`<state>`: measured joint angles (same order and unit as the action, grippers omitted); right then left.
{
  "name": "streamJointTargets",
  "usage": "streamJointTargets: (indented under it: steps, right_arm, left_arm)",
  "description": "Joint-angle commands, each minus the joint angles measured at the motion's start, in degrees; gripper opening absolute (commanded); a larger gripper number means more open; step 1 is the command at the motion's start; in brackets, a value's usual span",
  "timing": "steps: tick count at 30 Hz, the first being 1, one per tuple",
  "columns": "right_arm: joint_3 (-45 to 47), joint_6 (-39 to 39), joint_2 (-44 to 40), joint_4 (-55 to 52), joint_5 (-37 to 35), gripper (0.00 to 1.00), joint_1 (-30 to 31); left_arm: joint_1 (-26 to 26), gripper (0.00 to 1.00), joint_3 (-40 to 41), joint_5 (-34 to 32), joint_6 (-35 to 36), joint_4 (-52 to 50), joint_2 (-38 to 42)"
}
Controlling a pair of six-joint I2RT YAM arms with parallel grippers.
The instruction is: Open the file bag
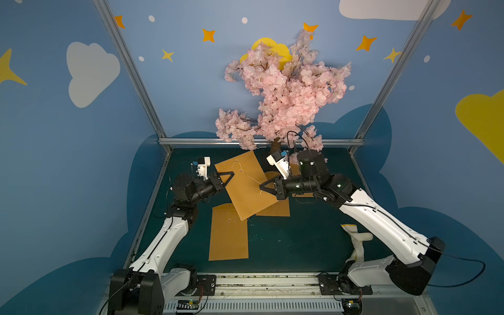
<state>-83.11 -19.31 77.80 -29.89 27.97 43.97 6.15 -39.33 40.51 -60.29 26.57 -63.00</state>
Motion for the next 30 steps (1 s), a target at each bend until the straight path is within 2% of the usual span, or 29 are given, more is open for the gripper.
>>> streamJointTargets:
  steps: [1, 12, 20, 30]
  right_arm:
    - [0.6, 0.5, -1.0, 0.1, -0.7, 0.00, -3.2]
    - [-6.6, 2.7, 4.6, -0.7, 1.2, 0.00, -9.5]
    - [-17.5, 3.9, 11.3, -3.3, 2.2, 0.00, -9.9]
    - [-25.5, 3.2, 16.7, -4.0, 7.7, 0.00, -6.6]
  left_arm:
    - [-0.3, 0.02, -0.8, 1.6, -0.4, 1.0, 2.1]
    - [-0.3, 0.03, 4.1, 5.3, -1.0, -0.2, 8.0]
    - [0.0, 0.03, 8.3, 7.1, 5.1, -8.9, 12.9]
    - [1.5, 0.02, 10.0, 4.9, 6.4, -9.3, 12.0]
